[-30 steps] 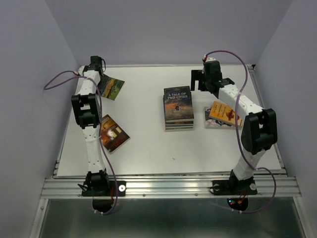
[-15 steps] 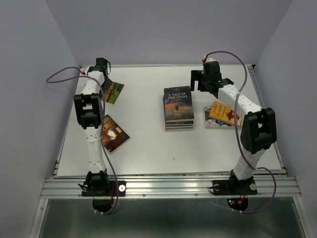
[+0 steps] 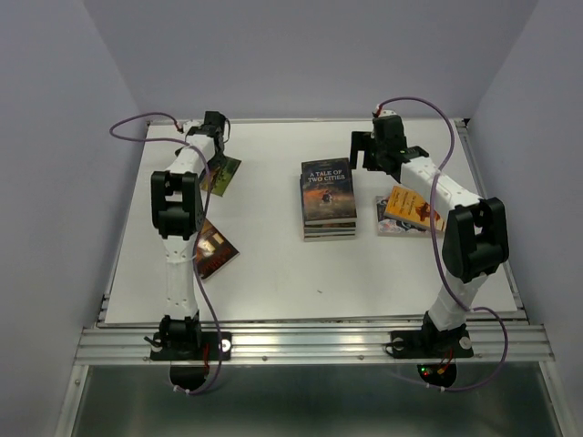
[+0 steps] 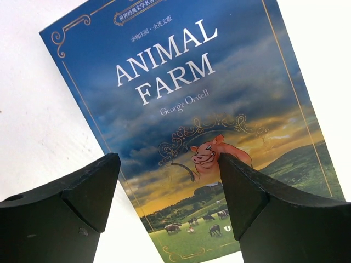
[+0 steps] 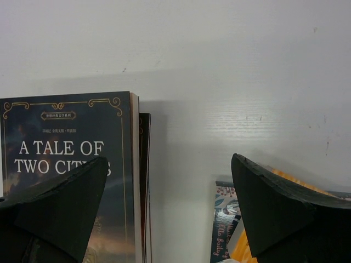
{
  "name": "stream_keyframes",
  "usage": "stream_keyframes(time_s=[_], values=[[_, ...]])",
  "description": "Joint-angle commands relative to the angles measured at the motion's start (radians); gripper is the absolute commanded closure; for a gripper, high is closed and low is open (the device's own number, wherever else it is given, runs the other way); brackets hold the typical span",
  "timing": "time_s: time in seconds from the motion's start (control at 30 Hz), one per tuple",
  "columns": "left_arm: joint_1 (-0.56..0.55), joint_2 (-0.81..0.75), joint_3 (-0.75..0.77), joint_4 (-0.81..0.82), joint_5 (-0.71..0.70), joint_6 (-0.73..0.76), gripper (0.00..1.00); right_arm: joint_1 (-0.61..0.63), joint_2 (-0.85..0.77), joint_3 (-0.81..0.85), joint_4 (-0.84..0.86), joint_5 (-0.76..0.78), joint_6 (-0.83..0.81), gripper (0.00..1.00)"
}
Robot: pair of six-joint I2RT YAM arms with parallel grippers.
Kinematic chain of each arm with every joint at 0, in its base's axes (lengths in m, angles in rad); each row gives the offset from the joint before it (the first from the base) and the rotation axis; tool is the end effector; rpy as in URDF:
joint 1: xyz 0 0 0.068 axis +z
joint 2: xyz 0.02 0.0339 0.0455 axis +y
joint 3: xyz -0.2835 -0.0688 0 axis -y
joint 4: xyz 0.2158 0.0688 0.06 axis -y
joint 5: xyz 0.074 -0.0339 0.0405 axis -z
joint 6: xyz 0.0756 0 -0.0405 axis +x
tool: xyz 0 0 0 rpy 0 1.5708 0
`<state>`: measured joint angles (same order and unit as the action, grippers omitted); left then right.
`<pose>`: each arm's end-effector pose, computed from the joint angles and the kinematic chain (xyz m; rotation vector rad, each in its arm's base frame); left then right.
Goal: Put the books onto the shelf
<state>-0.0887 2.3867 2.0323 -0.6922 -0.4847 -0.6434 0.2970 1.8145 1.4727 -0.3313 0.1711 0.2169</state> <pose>0.5213 -0.0110 0.1672 -0.8328 2.3279 0.3326 0.4130 0.1129 0.2802 0.0028 2.2338 0.0881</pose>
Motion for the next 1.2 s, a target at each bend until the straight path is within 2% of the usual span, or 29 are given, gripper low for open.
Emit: stream_keyframes(time_s=[0.0,0.1,0.37,0.57,0.7,0.87,1.0,1.13,1.17], values=[[-0.092,0.055,-0.129,-0.221,0.057,0.099,0.14,0.01,-0.047,-0.02,0.041,-0.007,0.019,0.0],[-0.126,0.039,-0.127,-0.214,0.049,0.136,0.13,0.01,-0.053,-0.025,0.041,-0.007,0.022,0.0],[-0.224,-0.01,-0.19,-0.144,0.161,0.148,0.13,0.01,-0.087,-0.045,0.044,-0.005,0.032,0.0],[-0.302,-0.144,-0.363,-0.044,0.221,0.119,0.13,0.01,-0.11,-0.051,0.063,-0.071,0.016,0.0],[-0.33,-0.268,-0.518,0.016,0.236,0.071,0.13,0.063,-0.126,-0.045,0.081,-0.111,-0.046,0.0],[-0.321,-0.405,-0.512,0.031,0.199,0.001,0.08,0.126,-0.11,0.029,0.08,-0.15,-0.119,0.0],[-0.281,-0.506,-0.503,0.052,0.21,-0.05,0.02,0.244,-0.044,0.122,0.063,-0.163,-0.185,0.0],[-0.195,-0.644,-0.651,0.15,0.303,-0.084,0.01,0.275,0.09,0.21,0.049,-0.243,-0.146,0.0],[-0.16,-0.659,-0.684,0.21,0.37,-0.082,0.01,0.287,0.117,0.247,0.045,-0.264,-0.139,0.0]])
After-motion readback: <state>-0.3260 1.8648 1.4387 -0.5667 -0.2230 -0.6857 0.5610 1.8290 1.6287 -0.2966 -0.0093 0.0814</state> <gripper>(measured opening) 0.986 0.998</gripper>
